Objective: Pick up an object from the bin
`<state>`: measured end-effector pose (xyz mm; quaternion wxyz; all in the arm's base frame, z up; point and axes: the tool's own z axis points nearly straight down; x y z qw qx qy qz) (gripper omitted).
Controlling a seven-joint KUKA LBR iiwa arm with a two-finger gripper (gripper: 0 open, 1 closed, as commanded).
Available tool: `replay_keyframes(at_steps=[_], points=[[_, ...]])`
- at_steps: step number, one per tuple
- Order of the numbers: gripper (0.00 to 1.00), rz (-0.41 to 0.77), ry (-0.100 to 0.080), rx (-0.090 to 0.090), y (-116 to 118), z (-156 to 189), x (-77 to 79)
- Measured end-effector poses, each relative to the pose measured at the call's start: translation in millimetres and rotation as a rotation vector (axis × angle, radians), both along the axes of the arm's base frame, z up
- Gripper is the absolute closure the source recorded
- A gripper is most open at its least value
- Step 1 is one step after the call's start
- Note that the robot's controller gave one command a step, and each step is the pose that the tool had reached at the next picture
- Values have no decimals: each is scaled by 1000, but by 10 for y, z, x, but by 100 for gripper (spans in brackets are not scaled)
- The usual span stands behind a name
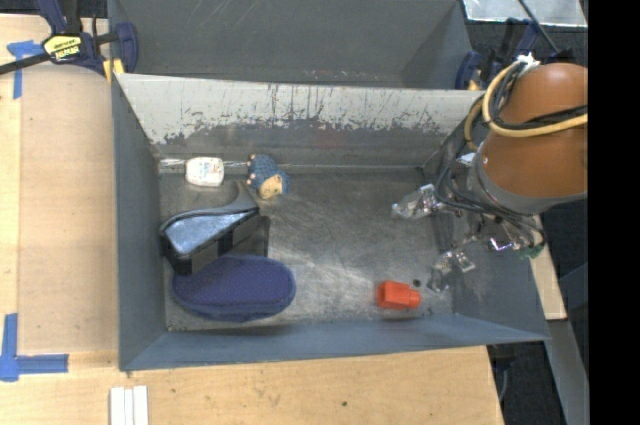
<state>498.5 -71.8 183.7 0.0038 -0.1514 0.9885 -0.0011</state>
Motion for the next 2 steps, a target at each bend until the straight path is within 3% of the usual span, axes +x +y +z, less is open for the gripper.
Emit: replay_keyframes(at_steps=[1,2], points=[[0,139,0,-1,430,-1104,-57],[100,140,-18,1,443,-1067,-13]])
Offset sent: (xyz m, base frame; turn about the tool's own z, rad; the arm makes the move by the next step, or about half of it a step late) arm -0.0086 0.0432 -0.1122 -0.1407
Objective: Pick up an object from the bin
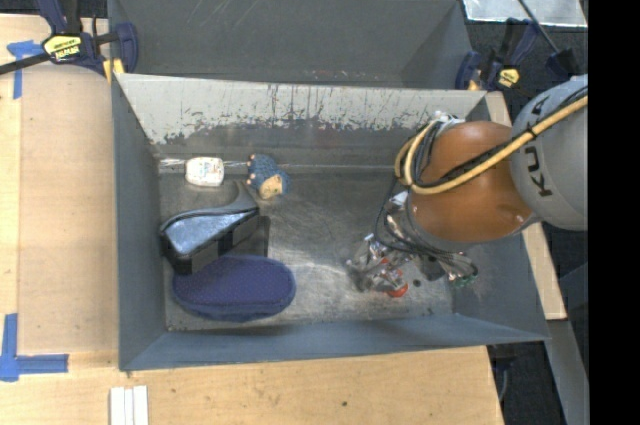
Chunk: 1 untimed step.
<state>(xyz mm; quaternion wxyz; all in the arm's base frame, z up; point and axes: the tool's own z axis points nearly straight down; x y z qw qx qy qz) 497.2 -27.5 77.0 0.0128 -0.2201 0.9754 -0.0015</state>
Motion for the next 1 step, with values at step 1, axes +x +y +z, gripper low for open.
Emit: replay_keyframes(at_steps=[1], points=[[100,248,17,-6,181,676,2]])
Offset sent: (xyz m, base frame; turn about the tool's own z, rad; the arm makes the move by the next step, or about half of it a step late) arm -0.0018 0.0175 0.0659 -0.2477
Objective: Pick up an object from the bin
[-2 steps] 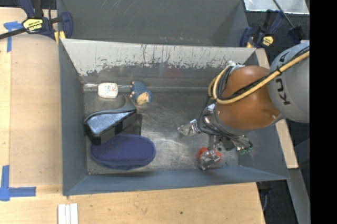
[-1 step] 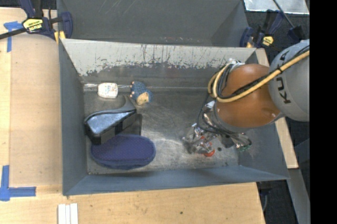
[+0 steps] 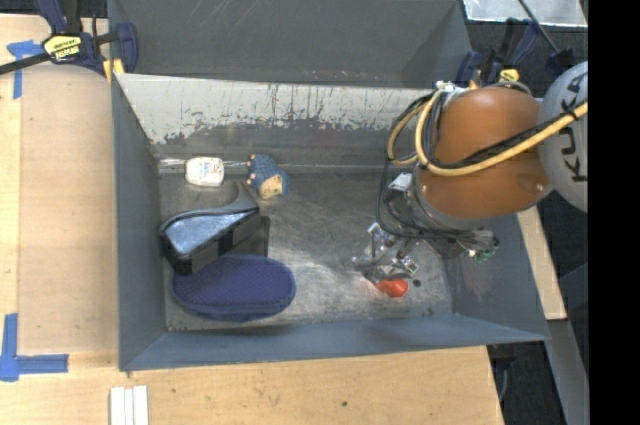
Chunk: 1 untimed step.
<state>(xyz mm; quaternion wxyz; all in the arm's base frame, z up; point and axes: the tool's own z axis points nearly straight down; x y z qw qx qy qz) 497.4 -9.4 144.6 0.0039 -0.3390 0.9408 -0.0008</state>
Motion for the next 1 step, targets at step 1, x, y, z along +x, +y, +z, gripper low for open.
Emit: replay_keyframes(at_steps=[1], points=[[100,-285,8,0,-346,-331,111]])
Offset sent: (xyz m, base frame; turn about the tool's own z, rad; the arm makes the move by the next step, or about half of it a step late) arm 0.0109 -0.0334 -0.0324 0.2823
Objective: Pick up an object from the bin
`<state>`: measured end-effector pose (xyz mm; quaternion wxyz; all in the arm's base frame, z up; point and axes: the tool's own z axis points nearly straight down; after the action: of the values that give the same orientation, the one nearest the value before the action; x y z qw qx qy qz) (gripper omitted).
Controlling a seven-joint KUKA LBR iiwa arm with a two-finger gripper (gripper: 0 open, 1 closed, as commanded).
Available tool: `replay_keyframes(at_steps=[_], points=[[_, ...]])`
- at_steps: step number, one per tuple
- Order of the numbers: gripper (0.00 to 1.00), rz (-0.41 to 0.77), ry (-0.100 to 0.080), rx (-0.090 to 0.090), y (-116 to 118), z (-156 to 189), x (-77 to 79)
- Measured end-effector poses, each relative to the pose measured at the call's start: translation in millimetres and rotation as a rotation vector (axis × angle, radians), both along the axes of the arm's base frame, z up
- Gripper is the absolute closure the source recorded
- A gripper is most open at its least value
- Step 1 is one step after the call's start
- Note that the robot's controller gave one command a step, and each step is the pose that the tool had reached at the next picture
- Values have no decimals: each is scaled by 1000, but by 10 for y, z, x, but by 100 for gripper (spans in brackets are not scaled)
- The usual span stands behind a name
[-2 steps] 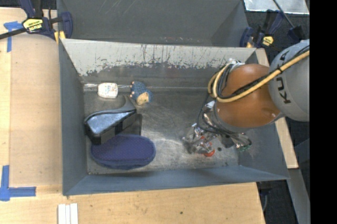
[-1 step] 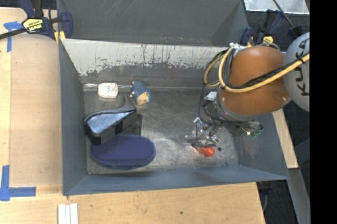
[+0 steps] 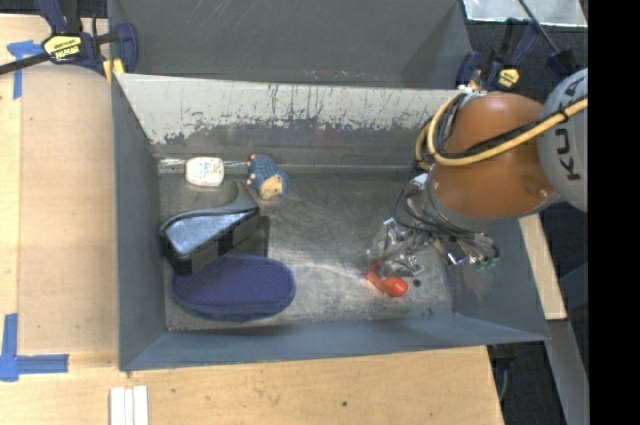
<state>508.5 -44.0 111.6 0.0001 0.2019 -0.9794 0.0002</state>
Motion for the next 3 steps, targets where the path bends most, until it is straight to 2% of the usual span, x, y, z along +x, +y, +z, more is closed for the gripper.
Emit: replay_keyframes(at_steps=[1,2,3], points=[[100,181,-15,0,63,-120,33],[100,447,-13,-3,115,2206,243],[100,285,5,2,-53,710,98]])
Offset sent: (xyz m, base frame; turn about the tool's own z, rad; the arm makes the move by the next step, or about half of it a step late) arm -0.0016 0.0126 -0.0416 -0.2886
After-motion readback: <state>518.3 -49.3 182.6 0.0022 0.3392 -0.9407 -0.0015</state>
